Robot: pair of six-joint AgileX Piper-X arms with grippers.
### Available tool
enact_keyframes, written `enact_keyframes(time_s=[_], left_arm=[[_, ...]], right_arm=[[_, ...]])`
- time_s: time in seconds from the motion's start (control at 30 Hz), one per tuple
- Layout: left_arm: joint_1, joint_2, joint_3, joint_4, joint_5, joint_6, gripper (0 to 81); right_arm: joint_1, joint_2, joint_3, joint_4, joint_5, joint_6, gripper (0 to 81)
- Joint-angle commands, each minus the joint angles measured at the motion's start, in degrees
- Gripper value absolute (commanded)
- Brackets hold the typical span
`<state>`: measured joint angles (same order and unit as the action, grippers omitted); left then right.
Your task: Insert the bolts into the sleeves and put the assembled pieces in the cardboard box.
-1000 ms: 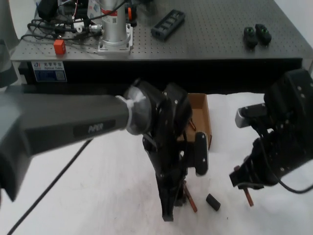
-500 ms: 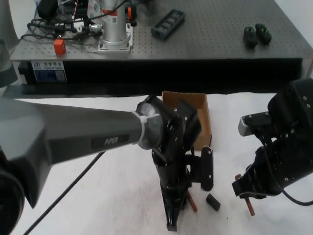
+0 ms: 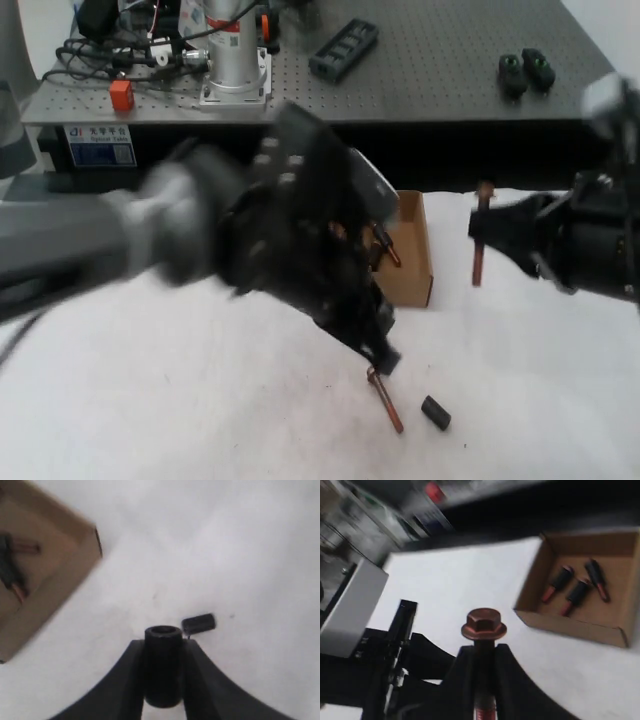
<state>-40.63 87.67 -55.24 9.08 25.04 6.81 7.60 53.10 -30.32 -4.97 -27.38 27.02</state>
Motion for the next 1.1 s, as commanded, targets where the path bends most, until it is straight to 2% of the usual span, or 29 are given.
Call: enact_keyframes(time_s=[0.0, 0.07, 0.13, 0.23, 0.47, 0.87, 1.07], left_arm=[[-0.2, -4.2, 5.7, -11.6, 6.8, -5.5, 0.7], [-0.4, -7.7, 11.9, -23.2, 9.1, -9.8, 0.7], [-0.3, -9.8, 16.2, -31.5, 9.0, -13.5, 0.7], [-0.3, -11.6, 18.9, -37.4, 9.0, -16.1, 0.7], [-0.3, -12.0, 19.0, -38.0, 11.6, -16.2, 0.7], [0.3, -12.0, 19.0, -38.0, 11.6, -19.3, 0.7], [0.4, -12.0, 19.0, -38.0, 11.2, -21.2, 0.7]], right_arm=[[0.7, -0.7, 0.9, -6.3, -1.9, 3.8, 1.8], [2.5, -0.7, 2.4, -12.8, -1.9, 7.1, 1.8], [4.2, -0.5, 2.6, -13.9, -1.8, 7.3, 1.8], [5.8, -0.2, 2.6, -13.6, -1.5, 7.2, 1.8], [7.3, 1.0, 2.6, -13.4, -2.2, 7.2, 1.8], [7.9, 1.4, 2.6, -9.0, -6.8, 5.1, 1.8], [7.9, 1.4, 2.6, -7.3, -10.3, 0.2, 1.8]])
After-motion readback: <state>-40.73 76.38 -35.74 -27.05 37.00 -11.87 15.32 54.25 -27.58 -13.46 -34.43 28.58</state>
